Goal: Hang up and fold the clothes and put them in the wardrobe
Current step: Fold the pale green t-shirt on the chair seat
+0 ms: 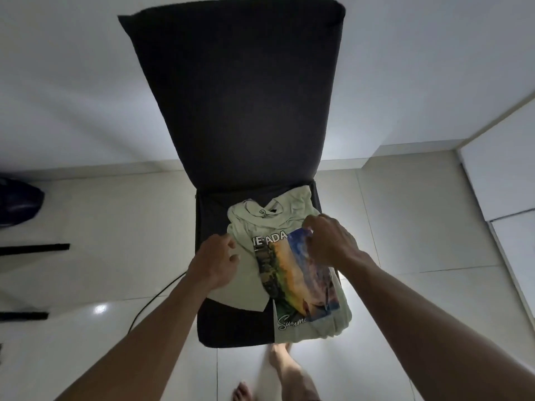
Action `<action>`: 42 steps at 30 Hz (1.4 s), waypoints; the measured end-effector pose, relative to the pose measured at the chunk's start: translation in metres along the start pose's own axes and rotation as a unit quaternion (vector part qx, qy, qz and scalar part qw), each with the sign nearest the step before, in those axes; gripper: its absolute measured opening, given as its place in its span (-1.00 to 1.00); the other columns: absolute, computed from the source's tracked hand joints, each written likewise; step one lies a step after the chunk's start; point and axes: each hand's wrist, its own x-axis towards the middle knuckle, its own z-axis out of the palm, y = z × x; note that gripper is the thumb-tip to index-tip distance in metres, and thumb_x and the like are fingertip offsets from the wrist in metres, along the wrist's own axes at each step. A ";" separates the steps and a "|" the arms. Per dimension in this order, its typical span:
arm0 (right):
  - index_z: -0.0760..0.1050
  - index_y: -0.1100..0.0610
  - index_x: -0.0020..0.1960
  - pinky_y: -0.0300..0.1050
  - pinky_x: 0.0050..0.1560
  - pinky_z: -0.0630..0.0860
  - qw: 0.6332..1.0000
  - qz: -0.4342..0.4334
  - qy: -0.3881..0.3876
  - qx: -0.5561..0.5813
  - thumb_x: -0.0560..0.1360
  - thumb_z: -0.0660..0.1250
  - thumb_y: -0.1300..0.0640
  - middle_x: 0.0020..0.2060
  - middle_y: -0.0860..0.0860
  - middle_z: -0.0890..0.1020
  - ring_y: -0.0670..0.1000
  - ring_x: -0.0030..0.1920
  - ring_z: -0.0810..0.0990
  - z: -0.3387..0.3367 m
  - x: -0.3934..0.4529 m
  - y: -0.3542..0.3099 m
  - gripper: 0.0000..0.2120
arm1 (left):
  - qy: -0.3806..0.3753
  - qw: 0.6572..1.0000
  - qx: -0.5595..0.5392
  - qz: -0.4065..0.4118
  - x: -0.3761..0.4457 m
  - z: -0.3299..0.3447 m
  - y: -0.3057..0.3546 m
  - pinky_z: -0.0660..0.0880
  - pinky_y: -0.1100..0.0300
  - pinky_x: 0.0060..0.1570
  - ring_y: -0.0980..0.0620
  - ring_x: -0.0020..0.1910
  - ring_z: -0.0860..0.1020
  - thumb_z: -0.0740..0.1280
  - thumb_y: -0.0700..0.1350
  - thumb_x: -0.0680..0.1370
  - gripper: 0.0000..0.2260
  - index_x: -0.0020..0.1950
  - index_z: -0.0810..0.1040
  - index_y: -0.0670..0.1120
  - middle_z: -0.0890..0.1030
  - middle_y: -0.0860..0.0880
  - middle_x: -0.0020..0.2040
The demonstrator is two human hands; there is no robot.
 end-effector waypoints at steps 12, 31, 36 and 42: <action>0.07 -0.04 0.59 -0.07 -0.30 0.38 0.984 -0.063 -0.053 -0.157 0.58 0.25 0.24 0.51 0.09 0.23 0.22 0.13 0.59 0.087 0.208 0.041 -0.34 | 0.006 0.995 0.095 0.004 0.213 0.076 -0.012 0.40 -0.15 0.32 -0.16 0.42 0.23 0.38 -0.06 0.57 -0.38 0.55 0.17 0.14 0.20 -0.04 0.47; 0.51 -0.02 -0.10 -0.16 -0.32 0.47 0.996 -0.032 0.021 0.085 0.53 0.39 0.04 -0.19 -0.01 0.62 -0.08 -0.29 0.54 0.015 0.039 -0.014 -0.92 | 0.044 0.992 -0.122 0.007 0.019 -0.007 -0.003 0.36 0.13 -0.37 0.05 -0.39 0.45 0.27 -0.04 0.60 -0.71 -0.31 0.44 -0.10 0.49 0.02 -0.38; 0.50 -0.03 -0.19 -0.28 -0.35 0.29 0.977 -0.031 0.114 0.180 0.52 0.42 0.07 -0.23 -0.08 0.57 -0.13 -0.27 0.48 -0.031 -0.093 -0.064 -0.86 | 0.000 0.966 -0.258 0.002 -0.123 -0.052 0.017 0.52 0.09 -0.23 -0.05 -0.28 0.60 0.52 0.19 0.39 -0.59 -0.17 0.62 -0.17 0.63 -0.08 -0.26; 0.50 0.02 0.29 -0.28 -0.06 0.40 0.930 -0.040 0.193 0.309 0.50 0.36 0.22 0.10 -0.10 0.51 -0.07 0.11 0.50 -0.068 -0.279 -0.126 -0.63 | -0.032 0.907 -0.418 -0.042 -0.284 -0.109 0.053 0.66 -0.14 -0.16 -0.25 -0.13 0.69 0.58 -0.21 0.37 -0.68 0.01 0.61 -0.35 0.68 -0.29 -0.06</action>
